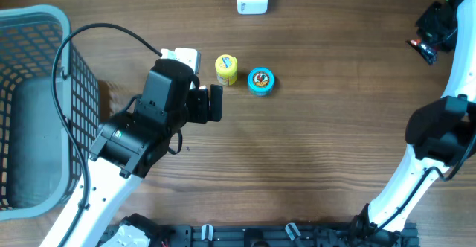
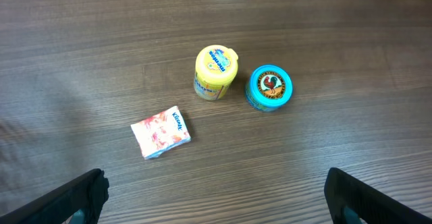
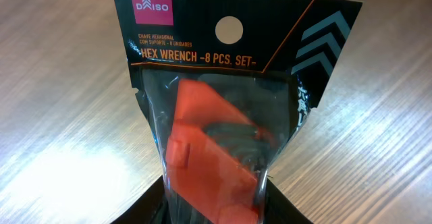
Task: Scan the item barcode
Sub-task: 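Carry the wrench package right and drop it at the table's right edge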
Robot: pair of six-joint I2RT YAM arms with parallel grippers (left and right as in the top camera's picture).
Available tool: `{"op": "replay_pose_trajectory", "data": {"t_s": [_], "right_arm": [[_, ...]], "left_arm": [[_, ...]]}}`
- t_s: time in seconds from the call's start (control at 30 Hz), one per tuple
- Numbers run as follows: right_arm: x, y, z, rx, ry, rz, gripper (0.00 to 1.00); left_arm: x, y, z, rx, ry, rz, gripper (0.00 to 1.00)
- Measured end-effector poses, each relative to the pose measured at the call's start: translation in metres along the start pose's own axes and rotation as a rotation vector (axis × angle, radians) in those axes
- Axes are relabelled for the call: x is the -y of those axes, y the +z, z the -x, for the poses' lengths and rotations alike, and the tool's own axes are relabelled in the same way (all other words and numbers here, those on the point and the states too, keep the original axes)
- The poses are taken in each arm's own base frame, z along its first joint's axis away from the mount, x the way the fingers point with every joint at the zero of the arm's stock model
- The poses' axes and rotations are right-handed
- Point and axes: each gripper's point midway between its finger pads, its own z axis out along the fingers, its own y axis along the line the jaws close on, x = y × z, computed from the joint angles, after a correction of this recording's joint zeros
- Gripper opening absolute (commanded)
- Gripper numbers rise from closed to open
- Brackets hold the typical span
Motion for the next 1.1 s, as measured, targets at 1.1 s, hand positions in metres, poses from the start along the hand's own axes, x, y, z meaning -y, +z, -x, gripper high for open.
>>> {"op": "replay_pose_trajectory", "data": {"t_s": [1.1], "right_arm": [[0.166,0.142,-0.003,-0.094,0.369,-0.156,0.20]], "left_arm": [[-0.001,0.000,-0.002,-0.006,0.001,0.003,1.00]]}}
